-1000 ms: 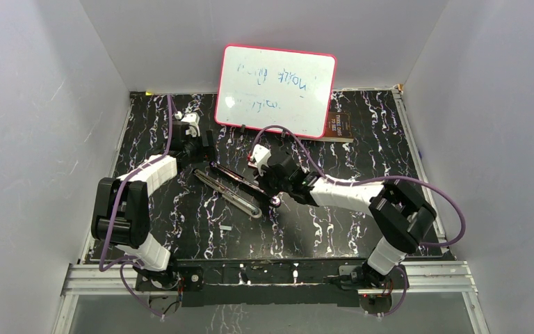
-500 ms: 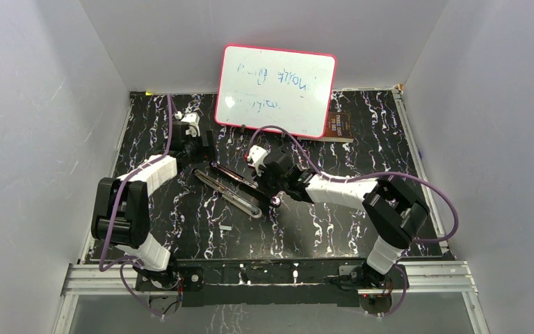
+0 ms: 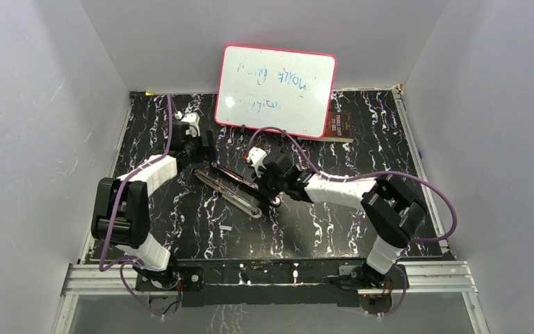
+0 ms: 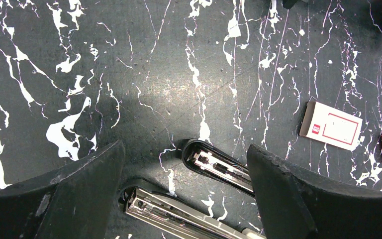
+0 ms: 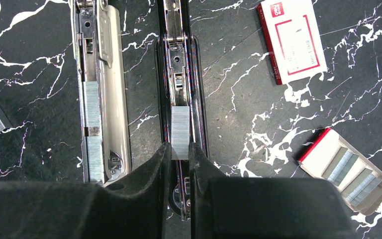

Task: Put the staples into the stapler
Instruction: Install the staple into the stapler.

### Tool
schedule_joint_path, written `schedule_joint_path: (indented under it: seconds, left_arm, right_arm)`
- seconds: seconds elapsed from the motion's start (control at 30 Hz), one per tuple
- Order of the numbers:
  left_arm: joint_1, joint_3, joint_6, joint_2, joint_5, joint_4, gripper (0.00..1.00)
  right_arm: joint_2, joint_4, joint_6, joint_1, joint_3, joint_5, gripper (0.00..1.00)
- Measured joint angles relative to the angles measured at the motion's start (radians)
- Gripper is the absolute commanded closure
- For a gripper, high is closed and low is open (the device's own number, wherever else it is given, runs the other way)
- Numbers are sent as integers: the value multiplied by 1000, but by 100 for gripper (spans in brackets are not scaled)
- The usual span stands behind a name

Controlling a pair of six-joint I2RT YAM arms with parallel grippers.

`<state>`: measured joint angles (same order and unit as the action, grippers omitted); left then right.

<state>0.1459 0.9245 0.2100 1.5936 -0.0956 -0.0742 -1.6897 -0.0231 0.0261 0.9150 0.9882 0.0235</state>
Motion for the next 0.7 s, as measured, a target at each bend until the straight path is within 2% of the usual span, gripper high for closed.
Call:
schedule_joint_path:
  seconds: [0.7]
  left_arm:
    - [0, 0, 0, 0, 0, 0, 8]
  right_arm:
    - [-16, 28, -8, 0, 20, -1, 90]
